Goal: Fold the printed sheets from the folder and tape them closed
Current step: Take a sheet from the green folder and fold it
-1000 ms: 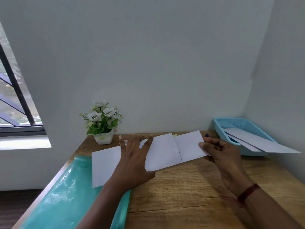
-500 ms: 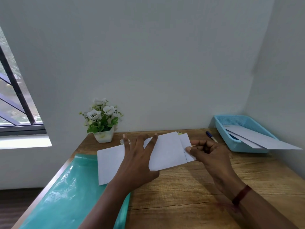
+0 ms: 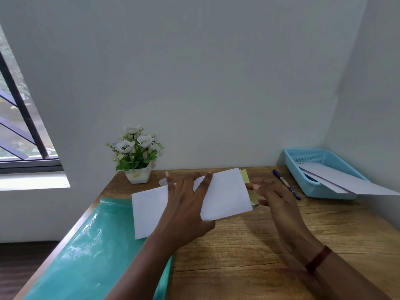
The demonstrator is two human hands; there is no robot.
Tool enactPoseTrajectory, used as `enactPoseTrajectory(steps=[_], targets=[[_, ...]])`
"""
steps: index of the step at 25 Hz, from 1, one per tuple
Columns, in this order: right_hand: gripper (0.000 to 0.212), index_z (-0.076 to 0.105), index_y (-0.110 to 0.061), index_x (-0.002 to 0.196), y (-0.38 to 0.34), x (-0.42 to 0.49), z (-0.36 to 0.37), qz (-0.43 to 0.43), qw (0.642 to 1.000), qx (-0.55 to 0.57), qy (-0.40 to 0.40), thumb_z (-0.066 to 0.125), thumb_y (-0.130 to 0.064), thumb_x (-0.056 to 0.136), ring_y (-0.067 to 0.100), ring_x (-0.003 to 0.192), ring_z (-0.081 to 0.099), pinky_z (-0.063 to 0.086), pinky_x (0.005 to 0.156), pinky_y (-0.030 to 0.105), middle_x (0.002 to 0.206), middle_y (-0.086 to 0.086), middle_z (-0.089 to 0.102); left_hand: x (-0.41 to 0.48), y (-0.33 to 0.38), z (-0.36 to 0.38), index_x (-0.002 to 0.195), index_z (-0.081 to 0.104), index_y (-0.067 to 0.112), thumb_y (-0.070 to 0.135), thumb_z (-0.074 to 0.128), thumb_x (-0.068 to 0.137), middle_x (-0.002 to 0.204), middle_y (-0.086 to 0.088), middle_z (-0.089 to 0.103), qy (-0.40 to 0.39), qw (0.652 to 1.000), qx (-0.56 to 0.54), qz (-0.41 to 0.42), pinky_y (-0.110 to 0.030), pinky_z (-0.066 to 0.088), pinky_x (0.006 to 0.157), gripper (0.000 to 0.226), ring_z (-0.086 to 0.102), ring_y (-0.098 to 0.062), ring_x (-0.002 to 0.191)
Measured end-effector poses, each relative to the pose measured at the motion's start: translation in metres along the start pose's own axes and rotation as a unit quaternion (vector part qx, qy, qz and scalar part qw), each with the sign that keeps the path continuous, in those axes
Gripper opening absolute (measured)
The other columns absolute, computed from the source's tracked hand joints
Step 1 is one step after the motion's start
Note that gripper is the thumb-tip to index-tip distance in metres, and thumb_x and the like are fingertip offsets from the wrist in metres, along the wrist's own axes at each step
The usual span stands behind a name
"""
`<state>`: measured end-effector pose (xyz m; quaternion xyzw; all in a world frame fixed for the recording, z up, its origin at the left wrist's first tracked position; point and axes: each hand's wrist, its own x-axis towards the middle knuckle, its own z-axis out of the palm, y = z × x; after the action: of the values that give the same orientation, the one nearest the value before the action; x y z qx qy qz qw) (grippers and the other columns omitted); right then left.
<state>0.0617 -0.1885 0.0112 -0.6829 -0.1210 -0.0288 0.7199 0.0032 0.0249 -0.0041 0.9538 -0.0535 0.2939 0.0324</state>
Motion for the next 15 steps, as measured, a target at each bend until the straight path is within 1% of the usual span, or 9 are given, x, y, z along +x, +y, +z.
enactPoseTrajectory(steps=[2,4,7,11,12,13,15], targets=[[0.02,0.073,-0.023,0.102,0.0,-0.002,0.003,0.037,0.999,0.033,-0.018,0.055,-0.027,0.094,0.017,0.106,0.064,0.048,0.098,0.046,0.108,-0.003,0.072,0.0,0.0,0.001,0.15,0.01,0.028,0.065,0.066,0.065,0.139,-0.007,0.034,0.008,1.0,-0.001,0.004,-0.067,-0.006,0.114,0.109,0.029,-0.025,0.134],[0.029,0.07,-0.022,0.11,-0.001,-0.005,0.006,0.055,0.997,0.04,-0.031,0.048,-0.035,0.097,0.019,0.11,0.062,0.047,0.095,0.041,0.109,-0.003,0.072,0.0,0.003,0.0,0.15,0.009,0.028,0.065,0.067,0.065,0.139,-0.006,0.033,0.011,1.0,-0.002,0.011,-0.065,-0.007,0.113,0.11,0.026,-0.024,0.134],[0.039,0.068,-0.019,0.113,-0.004,-0.008,0.009,0.059,0.996,0.062,-0.041,0.04,-0.042,0.098,0.015,0.1,0.065,0.047,0.08,0.03,0.104,-0.001,0.073,0.0,0.006,0.0,0.151,0.011,0.027,0.064,0.068,0.065,0.139,-0.006,0.032,0.016,1.0,-0.01,0.018,-0.066,-0.006,0.113,0.11,0.025,-0.022,0.134],[0.045,0.064,-0.02,0.12,-0.005,-0.012,0.01,0.08,0.989,0.099,-0.072,0.034,-0.046,0.099,0.009,0.083,0.071,0.051,0.058,0.015,0.106,0.004,0.074,-0.001,0.009,0.0,0.151,0.013,0.026,0.063,0.069,0.064,0.138,-0.006,0.034,0.02,0.999,-0.014,0.024,-0.069,-0.001,0.113,0.11,0.027,-0.023,0.132],[0.046,0.064,-0.021,0.12,-0.006,-0.013,0.01,0.088,0.987,0.105,-0.08,0.033,-0.048,0.099,0.008,0.082,0.071,0.051,0.055,0.013,0.106,0.004,0.074,-0.001,0.01,0.001,0.151,0.013,0.025,0.062,0.069,0.064,0.138,-0.006,0.035,0.022,0.999,-0.015,0.026,-0.069,-0.002,0.113,0.11,0.027,-0.023,0.132],[0.047,0.063,-0.022,0.121,-0.006,-0.014,0.01,0.093,0.987,0.102,-0.086,0.032,-0.049,0.098,0.008,0.083,0.071,0.051,0.056,0.013,0.107,0.003,0.074,-0.001,0.01,0.0,0.151,0.014,0.025,0.062,0.07,0.063,0.138,-0.007,0.035,0.023,0.999,-0.015,0.027,-0.068,-0.002,0.113,0.11,0.027,-0.023,0.132],[0.048,0.063,-0.027,0.12,-0.006,-0.013,0.01,0.088,0.989,0.075,-0.095,0.03,-0.053,0.097,0.006,0.086,0.071,0.051,0.063,0.016,0.106,-0.001,0.074,-0.001,0.01,0.0,0.151,0.016,0.024,0.062,0.07,0.063,0.137,-0.007,0.036,0.029,0.999,-0.012,0.029,-0.069,0.0,0.112,0.11,0.027,-0.023,0.132]])
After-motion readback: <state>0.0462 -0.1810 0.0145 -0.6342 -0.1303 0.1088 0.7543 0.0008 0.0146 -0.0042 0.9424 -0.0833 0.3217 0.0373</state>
